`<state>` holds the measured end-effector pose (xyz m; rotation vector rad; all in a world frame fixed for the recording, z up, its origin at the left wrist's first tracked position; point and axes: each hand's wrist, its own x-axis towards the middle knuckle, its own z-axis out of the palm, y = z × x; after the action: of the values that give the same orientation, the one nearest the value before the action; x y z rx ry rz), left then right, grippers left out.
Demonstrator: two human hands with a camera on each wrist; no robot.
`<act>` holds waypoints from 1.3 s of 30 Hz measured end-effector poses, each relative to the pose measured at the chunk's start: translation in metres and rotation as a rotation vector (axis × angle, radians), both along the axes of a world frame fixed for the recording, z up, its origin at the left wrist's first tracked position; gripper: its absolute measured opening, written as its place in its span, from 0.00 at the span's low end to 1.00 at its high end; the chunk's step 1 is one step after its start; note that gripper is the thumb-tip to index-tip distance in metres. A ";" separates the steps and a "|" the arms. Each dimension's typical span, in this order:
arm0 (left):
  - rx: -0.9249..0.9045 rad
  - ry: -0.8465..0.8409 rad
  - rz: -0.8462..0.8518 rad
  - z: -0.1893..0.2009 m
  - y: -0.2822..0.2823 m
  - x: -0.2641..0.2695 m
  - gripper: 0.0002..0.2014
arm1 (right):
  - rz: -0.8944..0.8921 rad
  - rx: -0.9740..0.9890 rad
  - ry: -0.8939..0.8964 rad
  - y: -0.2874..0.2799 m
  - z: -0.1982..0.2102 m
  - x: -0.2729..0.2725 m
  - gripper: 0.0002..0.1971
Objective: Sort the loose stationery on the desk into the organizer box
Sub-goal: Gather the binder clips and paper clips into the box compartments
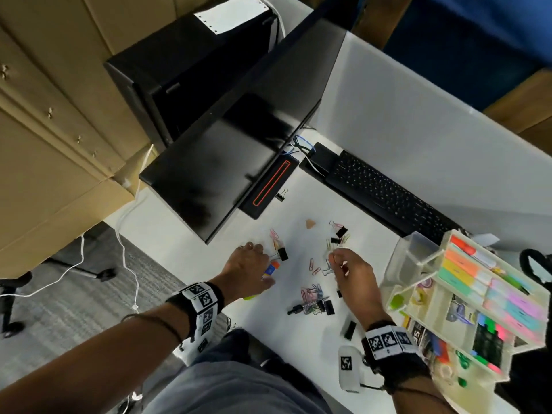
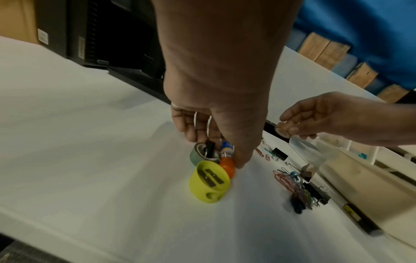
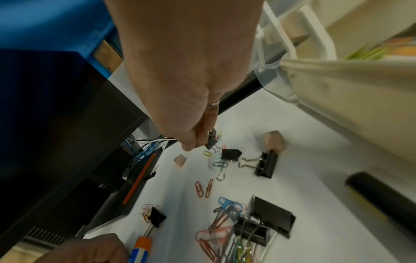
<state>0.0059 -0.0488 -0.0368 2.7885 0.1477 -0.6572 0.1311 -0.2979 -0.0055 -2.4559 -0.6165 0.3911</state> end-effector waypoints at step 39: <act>0.118 0.001 -0.567 0.067 -0.295 0.073 0.11 | -0.447 0.455 -0.277 -0.322 0.081 -0.025 0.10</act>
<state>0.0792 -0.3439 0.0305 2.9484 -0.6459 -0.7893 0.1057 -0.6196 0.0759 -2.1291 -0.2130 -0.2468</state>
